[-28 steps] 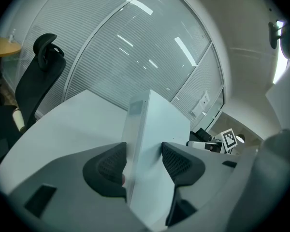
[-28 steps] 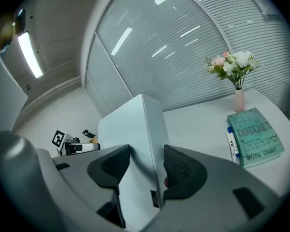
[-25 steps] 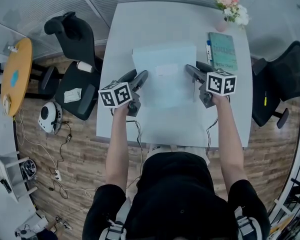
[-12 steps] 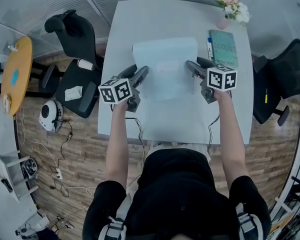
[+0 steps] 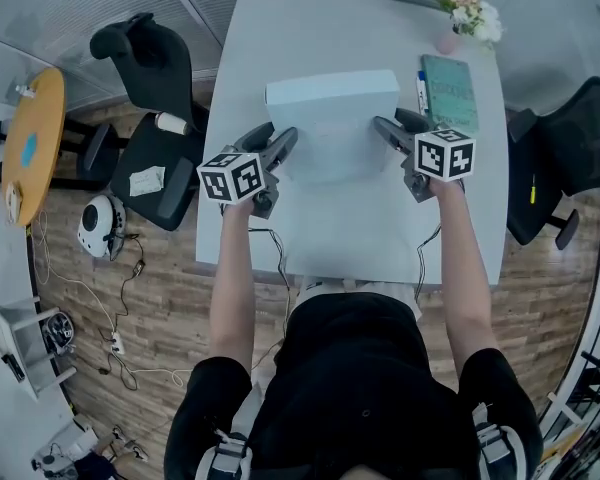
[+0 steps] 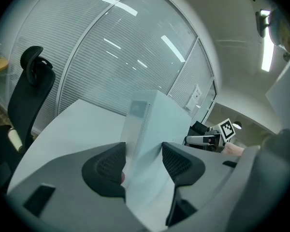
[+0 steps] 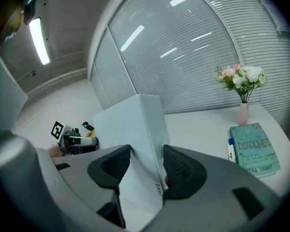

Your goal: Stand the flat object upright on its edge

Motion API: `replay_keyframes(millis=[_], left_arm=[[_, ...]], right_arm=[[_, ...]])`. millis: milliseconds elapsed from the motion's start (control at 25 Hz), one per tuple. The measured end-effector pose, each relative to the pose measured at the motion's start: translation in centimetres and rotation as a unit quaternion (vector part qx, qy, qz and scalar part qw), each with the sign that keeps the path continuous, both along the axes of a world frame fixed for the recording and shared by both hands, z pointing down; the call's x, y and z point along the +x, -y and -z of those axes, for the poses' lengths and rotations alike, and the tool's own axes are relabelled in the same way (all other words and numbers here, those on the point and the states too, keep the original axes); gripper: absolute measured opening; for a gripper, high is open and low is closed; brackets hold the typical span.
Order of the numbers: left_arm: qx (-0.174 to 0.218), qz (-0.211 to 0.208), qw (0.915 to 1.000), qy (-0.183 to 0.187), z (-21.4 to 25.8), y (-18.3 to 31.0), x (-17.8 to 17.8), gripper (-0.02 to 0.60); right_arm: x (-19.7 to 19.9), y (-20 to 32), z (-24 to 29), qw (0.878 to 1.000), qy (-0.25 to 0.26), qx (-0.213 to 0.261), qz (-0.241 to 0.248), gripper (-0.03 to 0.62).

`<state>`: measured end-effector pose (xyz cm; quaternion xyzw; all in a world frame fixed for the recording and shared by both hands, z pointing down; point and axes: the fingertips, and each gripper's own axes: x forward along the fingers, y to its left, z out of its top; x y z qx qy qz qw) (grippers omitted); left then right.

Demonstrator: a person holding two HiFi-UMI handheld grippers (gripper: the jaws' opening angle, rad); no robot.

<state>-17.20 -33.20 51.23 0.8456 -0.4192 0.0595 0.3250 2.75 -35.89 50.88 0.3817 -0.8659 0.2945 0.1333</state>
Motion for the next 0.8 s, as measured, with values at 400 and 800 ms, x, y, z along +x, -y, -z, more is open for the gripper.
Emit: replay_keyframes(millis=[400, 800], left_arm=[[0.022, -0.012, 0.9996, 0.012, 0.4, -0.6, 0.4, 0.242], [0.025, -0.009, 0.9996, 0.012, 0.1, -1.7, 0.2, 0.242]], right_arm=[[0.4, -0.7, 0.1, 1.000, -0.003, 0.006, -0.001, 0.233], [0.3, -1.9, 0.2, 1.000, 0.013, 0.010, -0.001, 0.235]])
